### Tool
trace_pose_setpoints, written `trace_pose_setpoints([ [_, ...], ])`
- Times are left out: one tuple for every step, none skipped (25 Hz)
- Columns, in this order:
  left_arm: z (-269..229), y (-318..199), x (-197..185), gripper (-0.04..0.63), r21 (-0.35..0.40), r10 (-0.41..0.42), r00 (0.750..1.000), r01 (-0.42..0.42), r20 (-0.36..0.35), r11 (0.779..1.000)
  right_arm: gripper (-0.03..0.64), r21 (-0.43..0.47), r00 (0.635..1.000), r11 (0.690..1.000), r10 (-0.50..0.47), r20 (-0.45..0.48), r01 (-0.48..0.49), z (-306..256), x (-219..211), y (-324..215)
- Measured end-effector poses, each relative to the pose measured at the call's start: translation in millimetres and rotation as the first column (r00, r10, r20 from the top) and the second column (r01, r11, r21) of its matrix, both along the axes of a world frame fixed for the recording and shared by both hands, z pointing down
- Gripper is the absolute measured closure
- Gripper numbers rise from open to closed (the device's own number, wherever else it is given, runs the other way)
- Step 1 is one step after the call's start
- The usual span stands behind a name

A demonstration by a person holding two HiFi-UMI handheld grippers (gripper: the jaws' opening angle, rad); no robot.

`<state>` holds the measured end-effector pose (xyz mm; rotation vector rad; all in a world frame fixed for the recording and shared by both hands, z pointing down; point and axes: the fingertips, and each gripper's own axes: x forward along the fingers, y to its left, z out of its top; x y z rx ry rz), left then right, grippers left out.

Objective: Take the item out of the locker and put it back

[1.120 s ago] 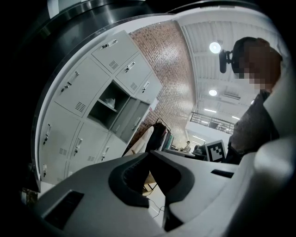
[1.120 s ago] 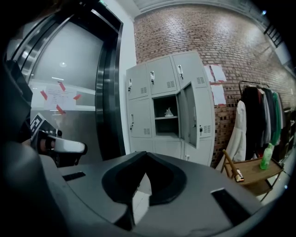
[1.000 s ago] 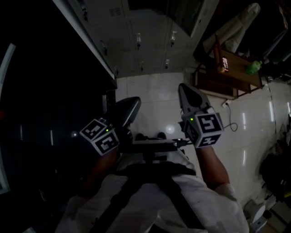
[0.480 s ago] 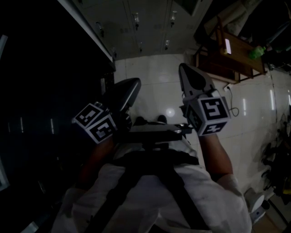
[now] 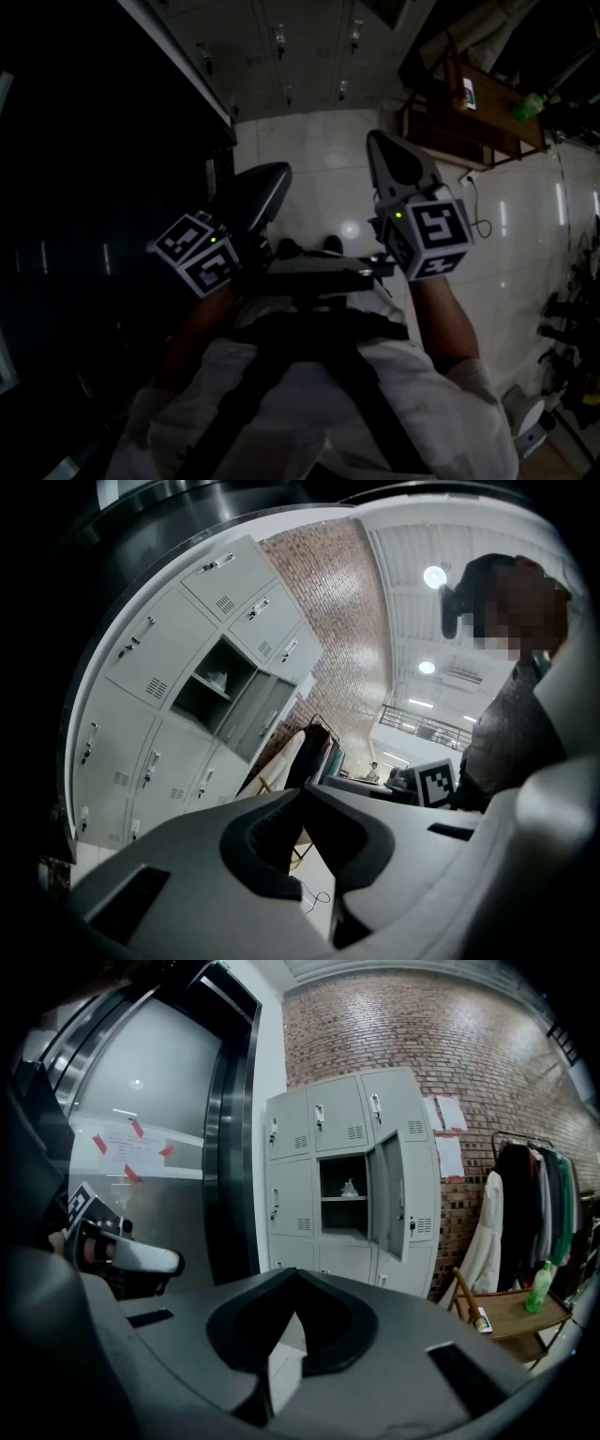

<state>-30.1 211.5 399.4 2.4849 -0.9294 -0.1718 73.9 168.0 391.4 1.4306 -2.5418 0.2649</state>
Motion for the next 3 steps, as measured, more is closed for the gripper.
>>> trace_pose_setpoints([
  [0.5, 0.1, 0.2, 0.600, 0.000, 0.001, 1.000, -0.001, -0.001, 1.000, 0.623, 0.000, 1.000, 1.000, 0.000, -0.001, 0.000, 0.3, 0.0, 0.0],
  [1.0, 0.3, 0.4, 0.598, 0.000, 0.002, 1.000, -0.002, -0.001, 1.000, 0.623, 0.000, 1.000, 1.000, -0.001, -0.002, 0.001, 0.6, 0.0, 0.1],
  [1.4, 0.4, 0.8, 0.600, 0.000, 0.003, 1.000, -0.003, -0.002, 1.000, 0.623, 0.000, 1.000, 1.000, -0.002, -0.004, 0.002, 0.9, 0.1, 0.2],
])
